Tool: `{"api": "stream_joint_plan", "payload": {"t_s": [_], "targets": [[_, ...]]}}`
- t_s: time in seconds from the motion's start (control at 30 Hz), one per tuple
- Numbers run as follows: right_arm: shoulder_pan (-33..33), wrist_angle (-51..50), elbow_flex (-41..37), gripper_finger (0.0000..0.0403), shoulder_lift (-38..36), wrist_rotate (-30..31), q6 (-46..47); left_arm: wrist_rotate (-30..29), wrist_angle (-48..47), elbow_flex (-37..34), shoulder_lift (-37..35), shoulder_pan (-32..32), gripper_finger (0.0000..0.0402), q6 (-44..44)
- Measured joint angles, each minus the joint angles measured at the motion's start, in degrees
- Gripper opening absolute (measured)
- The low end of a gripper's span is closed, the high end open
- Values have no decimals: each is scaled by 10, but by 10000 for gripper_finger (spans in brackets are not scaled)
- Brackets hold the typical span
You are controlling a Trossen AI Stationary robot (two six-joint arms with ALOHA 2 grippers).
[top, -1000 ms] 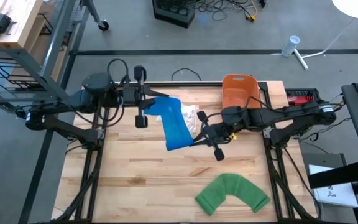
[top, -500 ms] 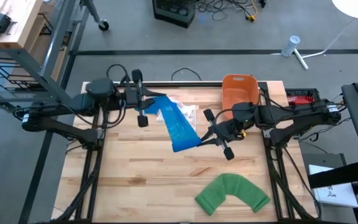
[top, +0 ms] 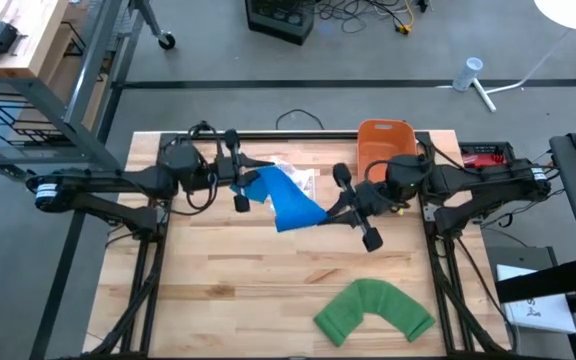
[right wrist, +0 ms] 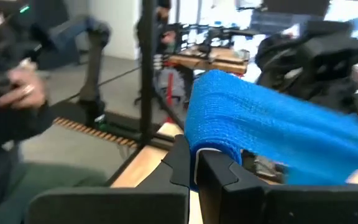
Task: Roll bandage
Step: Roll the blue bandage
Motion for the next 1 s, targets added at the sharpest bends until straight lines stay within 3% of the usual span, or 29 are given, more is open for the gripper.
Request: {"api": "stream_joint_plan", "payload": {"t_s": [0.37,0.63,1.0], "targets": [[-24,32,19,0,0,88,54,58,20,-5,0,-27,142,-38],[-28,69,19,0,0,91,51,52,33,17,16,-34,228,-38],[-29,31,18,0,0,119,35,69,49,56,62,-35,273,-54]]}}
